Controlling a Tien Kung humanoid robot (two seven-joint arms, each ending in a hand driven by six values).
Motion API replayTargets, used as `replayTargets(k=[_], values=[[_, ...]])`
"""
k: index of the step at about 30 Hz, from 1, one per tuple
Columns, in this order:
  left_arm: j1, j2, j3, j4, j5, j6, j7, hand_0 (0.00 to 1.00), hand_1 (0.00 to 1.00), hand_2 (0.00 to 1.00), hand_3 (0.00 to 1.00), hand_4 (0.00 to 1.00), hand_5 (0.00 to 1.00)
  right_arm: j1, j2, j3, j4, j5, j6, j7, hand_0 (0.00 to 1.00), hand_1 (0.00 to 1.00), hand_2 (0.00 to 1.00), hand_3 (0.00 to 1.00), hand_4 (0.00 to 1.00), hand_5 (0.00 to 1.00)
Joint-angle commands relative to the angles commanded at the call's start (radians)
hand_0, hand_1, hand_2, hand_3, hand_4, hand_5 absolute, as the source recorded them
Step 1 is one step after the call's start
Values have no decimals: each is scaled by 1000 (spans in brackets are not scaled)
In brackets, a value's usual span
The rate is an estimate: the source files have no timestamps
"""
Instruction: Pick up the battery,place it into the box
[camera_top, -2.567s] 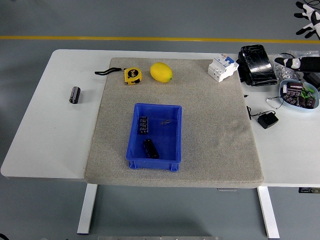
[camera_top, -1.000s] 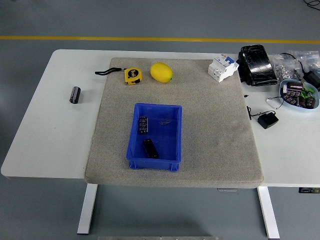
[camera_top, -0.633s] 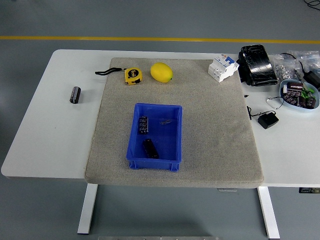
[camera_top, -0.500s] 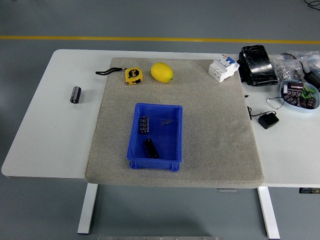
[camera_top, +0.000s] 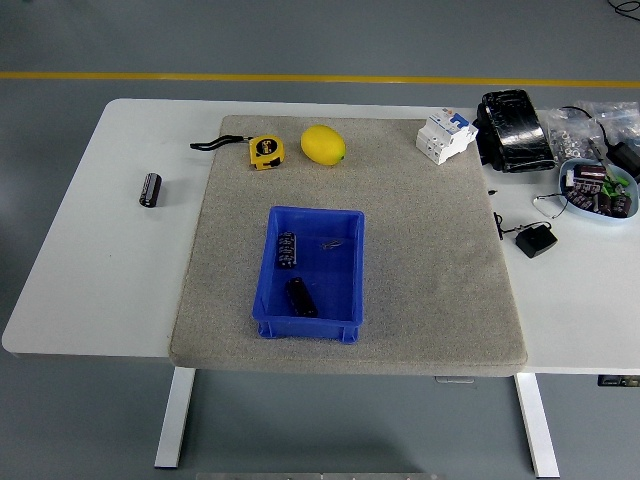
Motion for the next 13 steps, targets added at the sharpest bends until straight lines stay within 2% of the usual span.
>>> replayTargets(k=[2,9,13], values=[[3,-1,4,0,-21,-7,-10,655,742,822,766,688,703,3,-3,-7,-2,-3,-2,-2,974,891,922,957,998,998],[-5,-11,-113,0,78,-11,-8,673,751,834,774,686,701,19,-5,-29,-7,-9,-15,-10,972,891,923,956,998,998],[-13,-12,-147,0,112,-13,-4,673,751,834,774,686,701,31,-13,-41,-9,-12,-18,-11,972,891,923,956,998,998]])
